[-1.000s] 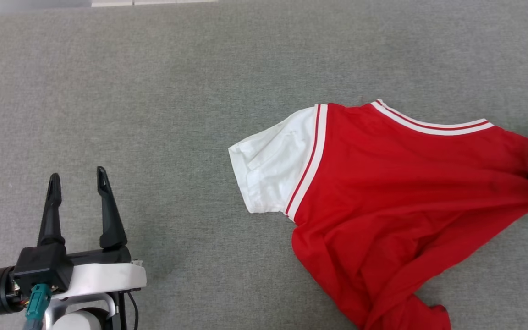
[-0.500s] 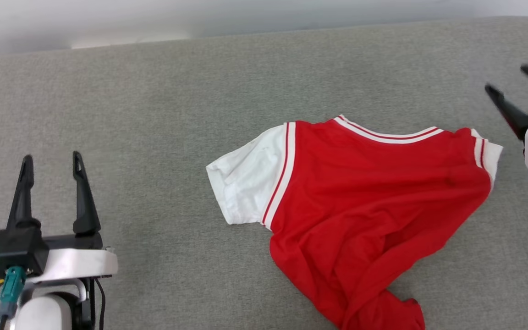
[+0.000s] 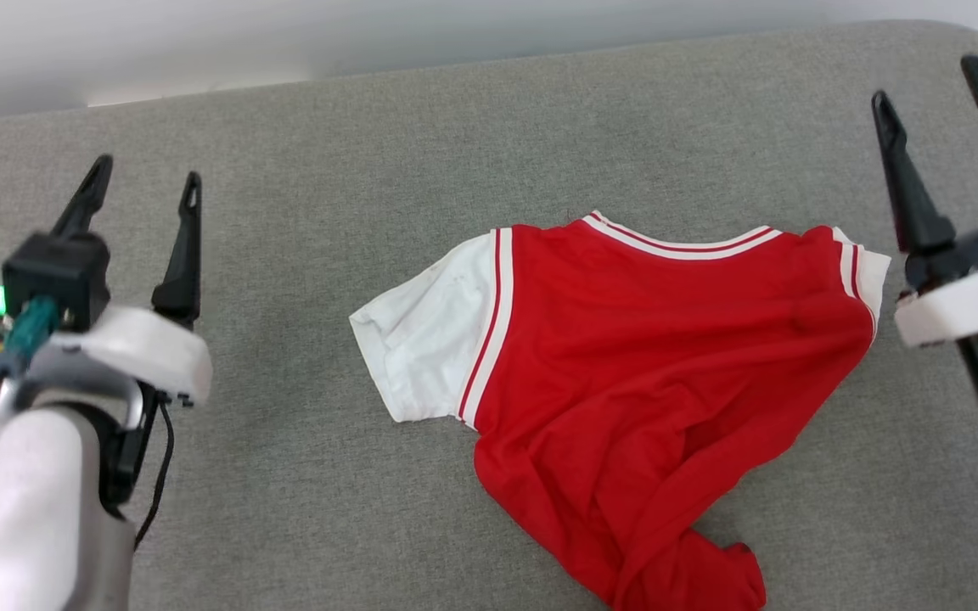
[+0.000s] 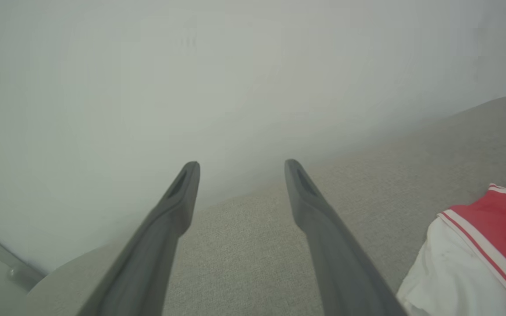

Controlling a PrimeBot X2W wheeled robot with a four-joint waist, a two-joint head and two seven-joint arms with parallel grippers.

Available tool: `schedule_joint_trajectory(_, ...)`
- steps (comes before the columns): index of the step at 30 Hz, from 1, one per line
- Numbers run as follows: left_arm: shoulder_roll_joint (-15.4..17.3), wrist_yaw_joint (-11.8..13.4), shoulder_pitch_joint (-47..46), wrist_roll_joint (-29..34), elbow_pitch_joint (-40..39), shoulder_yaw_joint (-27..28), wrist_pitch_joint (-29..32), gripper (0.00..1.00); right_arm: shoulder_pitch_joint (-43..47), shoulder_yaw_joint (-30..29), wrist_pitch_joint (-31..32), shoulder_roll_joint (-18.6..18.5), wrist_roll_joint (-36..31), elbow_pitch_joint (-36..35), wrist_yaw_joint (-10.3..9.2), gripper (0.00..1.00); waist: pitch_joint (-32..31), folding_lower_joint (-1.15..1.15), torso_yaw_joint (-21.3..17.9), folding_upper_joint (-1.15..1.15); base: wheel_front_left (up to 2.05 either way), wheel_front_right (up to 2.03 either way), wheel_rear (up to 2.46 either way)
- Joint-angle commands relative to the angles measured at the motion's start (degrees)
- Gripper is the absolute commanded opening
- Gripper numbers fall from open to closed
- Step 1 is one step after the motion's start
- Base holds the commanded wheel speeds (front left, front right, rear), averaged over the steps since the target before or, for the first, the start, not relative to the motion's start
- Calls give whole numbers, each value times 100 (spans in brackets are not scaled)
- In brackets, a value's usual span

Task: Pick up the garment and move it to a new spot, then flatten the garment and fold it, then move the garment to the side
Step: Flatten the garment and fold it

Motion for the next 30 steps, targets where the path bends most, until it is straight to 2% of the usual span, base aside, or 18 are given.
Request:
schedule_joint_trajectory(1, 66, -29, -138, -75, 31, -55, 131, 100, 186, -94, -23, 105, -94, -111, -4, 100, 15, 0, -8, 0, 0, 0, 0)
schedule_joint_trajectory(6, 544, -110, -767, -694, 207, -694, 1218, 100, 841, -511, -14, 538, -519, -676, -4, 100, 73, 0, -59, 0, 0, 0, 0)
schedule_joint_trajectory(13, 1645, -117, -1734, -2245, 171, -2469, 3030, 100, 1302, -646, 16, 822, -694, -1038, -4, 100, 181, 0, -167, 0, 0, 0, 0)
schedule_joint_trajectory(18, 2145, -118, -2506, -3221, 108, -3507, 4135, 100, 1386, -608, 46, 881, -794, -1106, -4, 100, 318, 0, -251, 0, 0, 0, 0)
schedule_joint_trajectory(25, 2380, -119, -3497, -4082, 240, -4796, 5203, 100, 1226, -510, 63, 912, -897, -1115, -4, 100, 564, 0, -406, 0, 0, 0, 0)
schedule_joint_trajectory(30, 2364, -119, -4067, -4408, 538, -5724, 5517, 100, 1084, -414, 20, 988, -924, -1040, -4, 100, 799, 0, -564, 0, 0, 0, 0)
